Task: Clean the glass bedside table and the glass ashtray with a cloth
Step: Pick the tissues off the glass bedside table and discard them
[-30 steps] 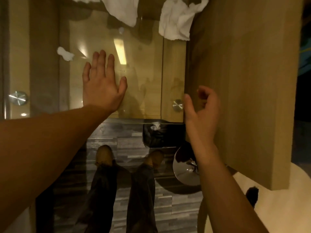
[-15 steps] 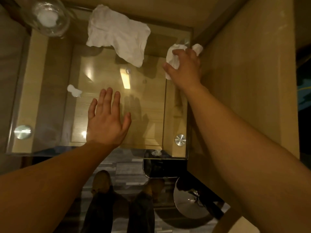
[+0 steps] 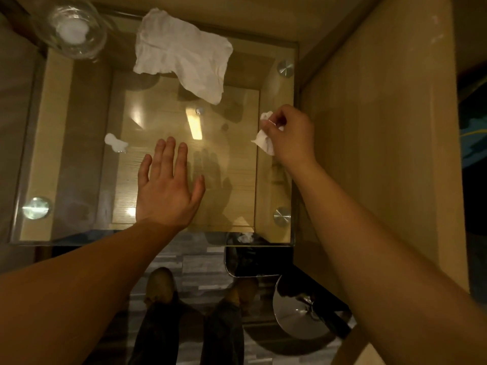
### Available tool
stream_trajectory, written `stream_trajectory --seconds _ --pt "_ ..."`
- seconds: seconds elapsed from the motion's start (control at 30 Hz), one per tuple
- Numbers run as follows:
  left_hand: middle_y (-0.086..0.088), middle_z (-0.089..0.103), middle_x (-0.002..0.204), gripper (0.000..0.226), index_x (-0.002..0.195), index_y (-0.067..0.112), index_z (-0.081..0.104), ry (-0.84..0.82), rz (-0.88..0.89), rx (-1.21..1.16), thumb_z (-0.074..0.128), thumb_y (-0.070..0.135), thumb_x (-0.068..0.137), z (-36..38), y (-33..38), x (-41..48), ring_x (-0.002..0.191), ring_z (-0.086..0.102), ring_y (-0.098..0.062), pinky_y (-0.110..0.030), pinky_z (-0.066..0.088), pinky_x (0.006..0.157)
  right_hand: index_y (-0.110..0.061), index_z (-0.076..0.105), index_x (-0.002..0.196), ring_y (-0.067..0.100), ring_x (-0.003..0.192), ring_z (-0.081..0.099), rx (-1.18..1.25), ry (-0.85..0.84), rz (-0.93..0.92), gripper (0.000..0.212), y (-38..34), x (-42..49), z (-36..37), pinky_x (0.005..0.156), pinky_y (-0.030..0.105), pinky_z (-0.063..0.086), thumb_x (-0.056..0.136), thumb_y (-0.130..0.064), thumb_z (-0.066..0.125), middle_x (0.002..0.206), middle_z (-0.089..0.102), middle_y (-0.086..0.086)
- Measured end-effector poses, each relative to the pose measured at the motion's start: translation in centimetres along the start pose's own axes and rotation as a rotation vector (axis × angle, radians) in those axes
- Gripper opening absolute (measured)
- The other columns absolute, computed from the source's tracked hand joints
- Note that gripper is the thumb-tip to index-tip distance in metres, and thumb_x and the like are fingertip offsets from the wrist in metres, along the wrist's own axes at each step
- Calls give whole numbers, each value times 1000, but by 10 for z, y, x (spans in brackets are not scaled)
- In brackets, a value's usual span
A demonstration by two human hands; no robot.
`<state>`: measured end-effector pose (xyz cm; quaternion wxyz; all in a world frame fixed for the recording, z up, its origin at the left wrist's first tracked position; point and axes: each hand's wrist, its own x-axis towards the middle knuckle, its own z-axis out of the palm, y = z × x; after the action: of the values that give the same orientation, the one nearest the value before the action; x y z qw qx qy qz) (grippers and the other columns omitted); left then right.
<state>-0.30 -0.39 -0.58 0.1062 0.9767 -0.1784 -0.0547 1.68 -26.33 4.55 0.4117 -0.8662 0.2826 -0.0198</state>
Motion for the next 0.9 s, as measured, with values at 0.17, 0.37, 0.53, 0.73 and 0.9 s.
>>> stream_trajectory --seconds 0.17,0.37,0.53,0.73,0.9 --pt "-17 22 172 74 163 10 26 14 8 10 31 55 104 2 -1 -1 161 12 -29 -51 10 128 -18 67 85 0 85 66 232 126 191 14 11 -91 -27 68 10 51 92 -26 75 85 69 -13" --pt "-17 20 172 73 163 12 22 29 18 3 30 55 105 6 -3 -2 161 11 -29 -52 10 128 -31 70 82 -5 86 68 287 246 443 11 46 -218 -47 69 14 53 91 -33 76 88 73 -21" --pt "-19 22 171 71 162 10 24 74 41 -6 32 53 105 8 -4 -2 160 13 -32 -54 12 127 -20 73 90 4 81 67 162 222 574 14 88 -271 -25 66 9 46 97 -31 69 86 72 -6" --pt "-19 22 172 72 162 9 24 92 48 6 32 53 105 10 -5 -1 161 13 -32 -52 11 128 -4 72 116 25 104 68 -7 4 668 24 136 -261 21 82 25 44 106 -17 55 113 73 15" --pt "-19 21 172 73 163 9 23 87 50 4 31 53 105 10 -5 -1 161 13 -32 -52 10 128 0 67 130 34 113 65 -30 -88 671 31 146 -255 23 90 28 46 108 -13 50 123 70 21"
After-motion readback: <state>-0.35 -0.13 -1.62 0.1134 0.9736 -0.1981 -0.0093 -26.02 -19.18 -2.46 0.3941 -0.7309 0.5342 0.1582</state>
